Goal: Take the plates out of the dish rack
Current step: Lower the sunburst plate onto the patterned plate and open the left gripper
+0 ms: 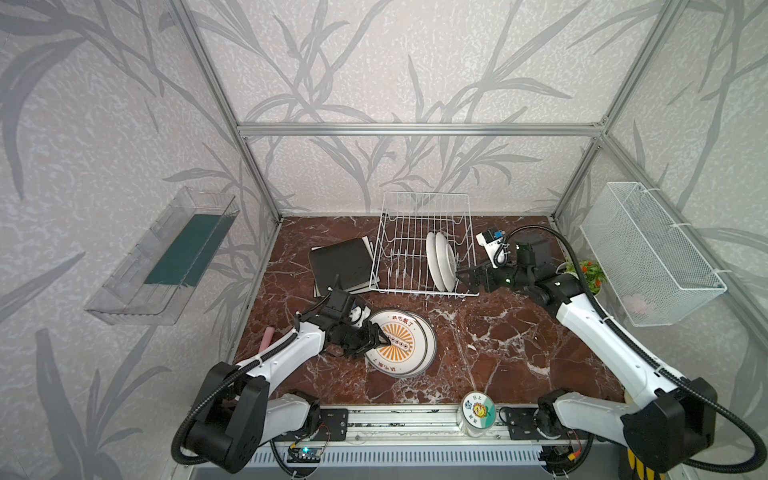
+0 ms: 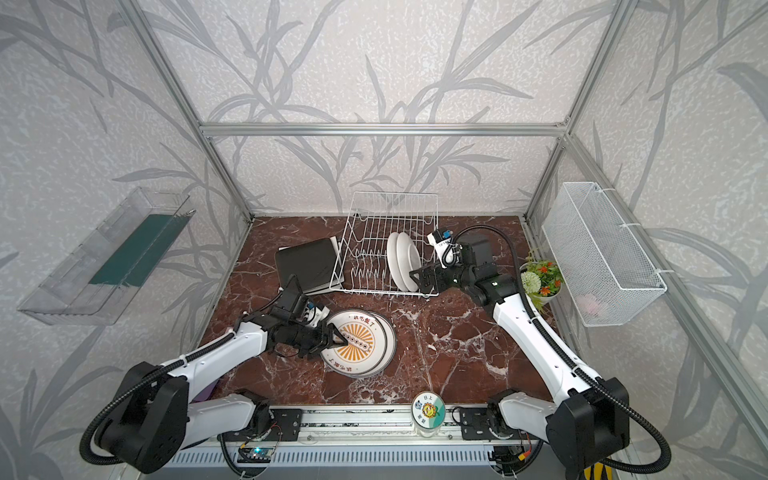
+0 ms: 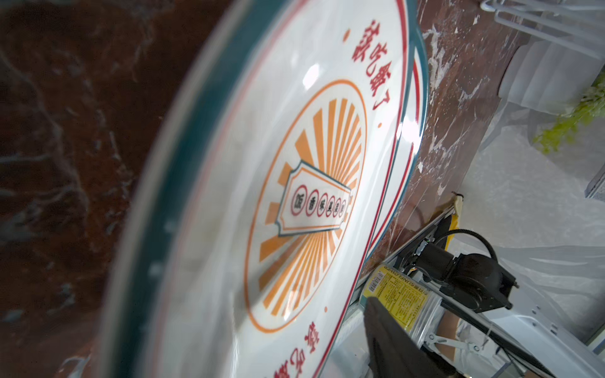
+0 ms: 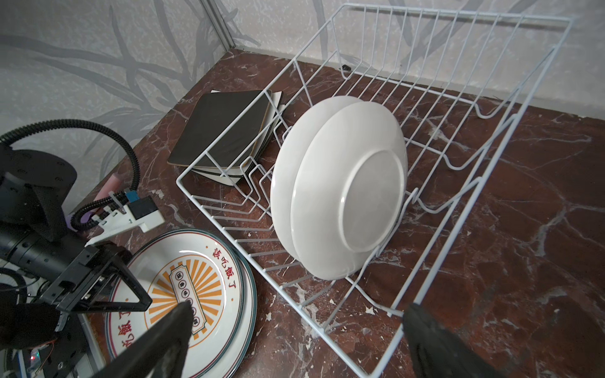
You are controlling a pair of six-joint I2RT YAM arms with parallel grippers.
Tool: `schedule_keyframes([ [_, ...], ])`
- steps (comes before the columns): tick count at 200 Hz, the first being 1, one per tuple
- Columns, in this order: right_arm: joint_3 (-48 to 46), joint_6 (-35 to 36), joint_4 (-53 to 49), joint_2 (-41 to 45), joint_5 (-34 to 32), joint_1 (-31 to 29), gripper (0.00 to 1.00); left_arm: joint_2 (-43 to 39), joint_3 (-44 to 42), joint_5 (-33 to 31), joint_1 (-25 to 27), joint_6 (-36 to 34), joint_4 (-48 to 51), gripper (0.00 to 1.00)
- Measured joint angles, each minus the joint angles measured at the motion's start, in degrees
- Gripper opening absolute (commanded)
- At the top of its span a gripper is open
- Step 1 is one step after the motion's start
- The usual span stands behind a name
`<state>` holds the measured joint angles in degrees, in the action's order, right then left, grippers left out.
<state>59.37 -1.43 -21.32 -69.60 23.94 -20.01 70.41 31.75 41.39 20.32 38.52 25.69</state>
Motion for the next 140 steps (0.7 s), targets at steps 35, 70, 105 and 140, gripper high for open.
schedule_keyframes([
  [35,0.9,5.4,-4.0,-0.2,2.0,-0.9,0.99,0.1,0.0,-0.4,0.3,0.1,0.2,0.77],
  [70,0.9,11.6,-6.9,-0.2,3.0,-2.6,0.99,0.1,0.3,-1.1,0.3,0.0,0.3,0.99],
  [105,0.9,17.5,-9.3,-0.2,2.6,-5.7,0.99,0.4,1.0,-3.1,0.3,-0.1,1.7,0.99],
  [140,0.9,20.5,-10.6,-0.2,1.8,-7.3,0.99,1.0,2.3,-4.3,0.3,-0.4,3.3,0.99],
])
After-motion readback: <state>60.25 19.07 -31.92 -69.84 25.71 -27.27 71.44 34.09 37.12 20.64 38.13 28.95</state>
